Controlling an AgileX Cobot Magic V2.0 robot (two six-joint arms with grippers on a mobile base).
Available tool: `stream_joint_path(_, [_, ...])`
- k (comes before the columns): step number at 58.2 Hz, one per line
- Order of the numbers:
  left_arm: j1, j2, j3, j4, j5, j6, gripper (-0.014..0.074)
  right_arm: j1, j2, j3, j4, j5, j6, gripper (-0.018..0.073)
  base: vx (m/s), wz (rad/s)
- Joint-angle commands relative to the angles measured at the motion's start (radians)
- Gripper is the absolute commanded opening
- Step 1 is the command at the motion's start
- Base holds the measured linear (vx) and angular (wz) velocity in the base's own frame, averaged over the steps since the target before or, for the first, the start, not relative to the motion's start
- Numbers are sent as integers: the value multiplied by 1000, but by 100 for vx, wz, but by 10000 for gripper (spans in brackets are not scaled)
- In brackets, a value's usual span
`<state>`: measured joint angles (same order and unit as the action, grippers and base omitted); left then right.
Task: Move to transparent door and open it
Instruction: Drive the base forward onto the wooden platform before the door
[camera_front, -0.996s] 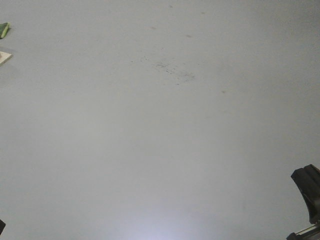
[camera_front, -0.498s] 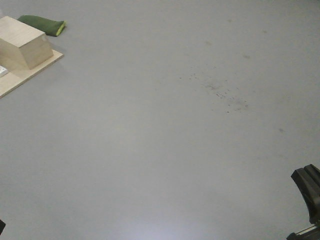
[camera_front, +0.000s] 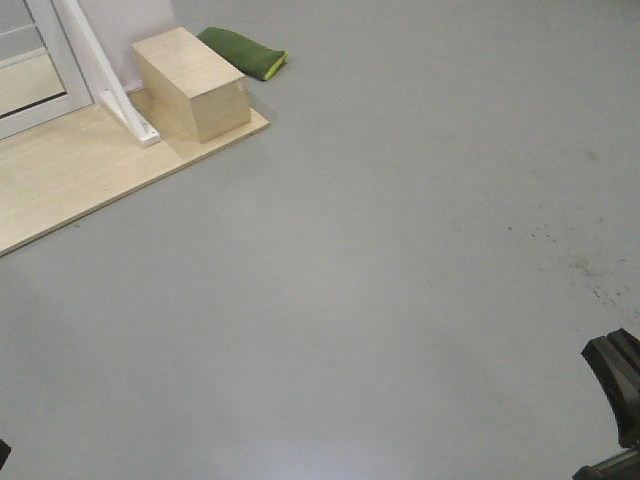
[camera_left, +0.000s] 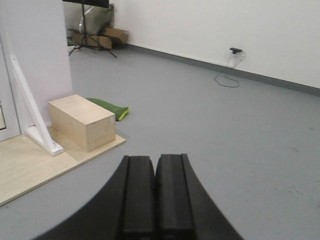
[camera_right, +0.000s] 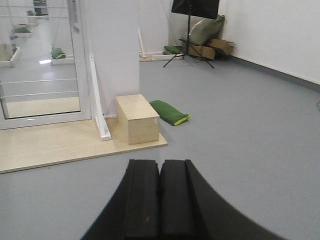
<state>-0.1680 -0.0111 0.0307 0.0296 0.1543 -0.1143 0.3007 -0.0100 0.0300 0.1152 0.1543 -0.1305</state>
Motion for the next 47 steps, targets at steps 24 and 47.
stream_joint_path(24, [-5,-15,13,-10,-83,0,-6,-1,-12,4,-8,-85,-3,-5,53,53])
stream_joint_path(47, [-5,-15,13,-10,-83,0,-6,-1,-12,4,-8,-85,-3,-5,52,53])
